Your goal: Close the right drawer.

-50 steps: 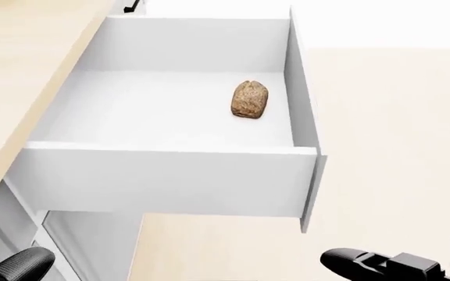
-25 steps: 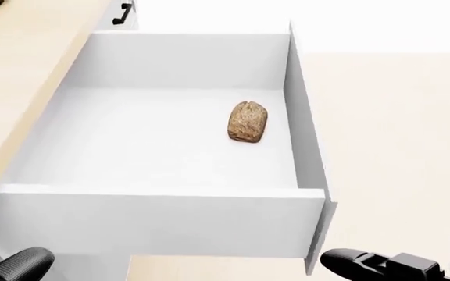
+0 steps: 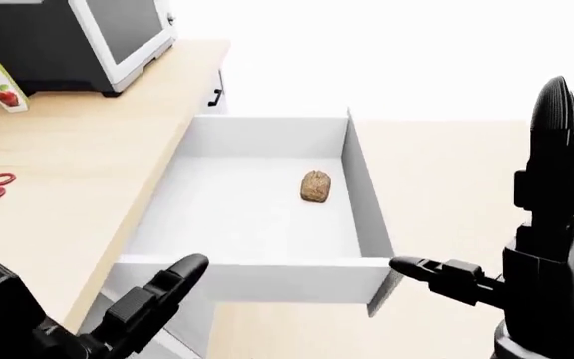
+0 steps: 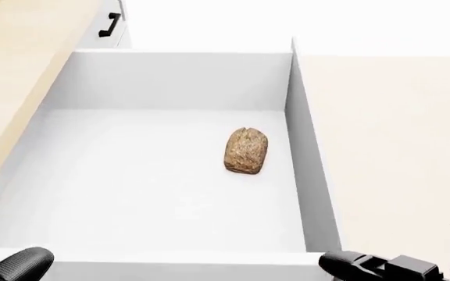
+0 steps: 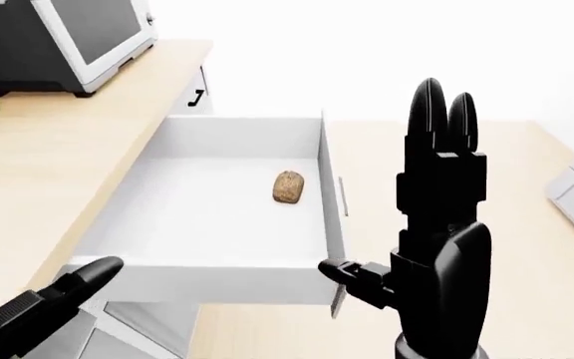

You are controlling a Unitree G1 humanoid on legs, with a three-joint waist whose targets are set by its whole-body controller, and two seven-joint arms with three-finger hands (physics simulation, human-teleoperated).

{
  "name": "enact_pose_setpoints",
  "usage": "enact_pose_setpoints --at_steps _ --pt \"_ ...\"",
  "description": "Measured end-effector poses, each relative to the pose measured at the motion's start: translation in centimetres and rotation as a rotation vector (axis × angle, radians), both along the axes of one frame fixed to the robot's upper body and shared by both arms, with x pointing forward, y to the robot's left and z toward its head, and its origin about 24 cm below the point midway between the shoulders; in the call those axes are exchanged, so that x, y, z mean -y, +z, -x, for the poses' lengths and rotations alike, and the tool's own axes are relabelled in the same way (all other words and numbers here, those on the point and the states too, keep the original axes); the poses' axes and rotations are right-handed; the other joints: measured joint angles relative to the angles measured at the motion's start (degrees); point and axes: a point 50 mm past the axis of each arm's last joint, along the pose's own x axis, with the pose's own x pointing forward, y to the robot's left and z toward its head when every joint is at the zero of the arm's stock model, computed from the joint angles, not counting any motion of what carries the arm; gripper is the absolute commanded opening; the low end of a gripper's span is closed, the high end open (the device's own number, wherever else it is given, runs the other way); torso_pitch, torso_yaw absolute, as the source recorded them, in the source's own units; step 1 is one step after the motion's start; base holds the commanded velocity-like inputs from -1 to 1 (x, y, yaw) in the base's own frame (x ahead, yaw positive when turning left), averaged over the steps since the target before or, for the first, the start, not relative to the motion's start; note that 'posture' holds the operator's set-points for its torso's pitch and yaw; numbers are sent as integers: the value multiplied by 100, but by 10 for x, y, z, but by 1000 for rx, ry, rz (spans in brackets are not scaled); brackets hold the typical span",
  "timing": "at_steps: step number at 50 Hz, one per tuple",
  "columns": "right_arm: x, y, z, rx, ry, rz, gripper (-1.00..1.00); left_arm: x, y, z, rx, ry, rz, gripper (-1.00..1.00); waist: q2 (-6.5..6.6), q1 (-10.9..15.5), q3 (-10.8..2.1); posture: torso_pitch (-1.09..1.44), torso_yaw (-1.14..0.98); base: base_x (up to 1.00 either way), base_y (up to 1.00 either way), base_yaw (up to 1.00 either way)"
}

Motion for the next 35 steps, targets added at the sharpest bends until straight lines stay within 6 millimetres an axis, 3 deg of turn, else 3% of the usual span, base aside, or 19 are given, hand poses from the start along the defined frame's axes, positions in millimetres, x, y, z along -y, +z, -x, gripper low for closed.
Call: enact_pose_setpoints --at_steps 3,4,7,11,16,35 --pt "-1 2 2 16 10 3 100 0 0 0 4 -5 1 100 244 -92 -30 0 0 0 0 0" --pt "-1 1 1 12 13 -1 100 0 0 -1 -2 -5 -1 100 257 -96 -47 0 0 0 0 0" --pt "-1 -4 -3 -23 21 -4 100 -2 -4 -4 -32 7 7 100 105 -51 -74 0 0 0 0 0" --pt "-2 -1 -2 -9 20 -1 100 -3 -3 -4 -32 10 14 100 28 -17 -144 0 0 0 0 0" --pt "-1 1 -1 -2 17 -3 100 -1 -2 -2 -16 3 7 100 21 16 -183 0 0 0 0 0" --pt "11 5 -8 -57 -39 -72 100 -1 -2 -2 -17 -2 7 100 47 52 -131 0 0 0 0 0"
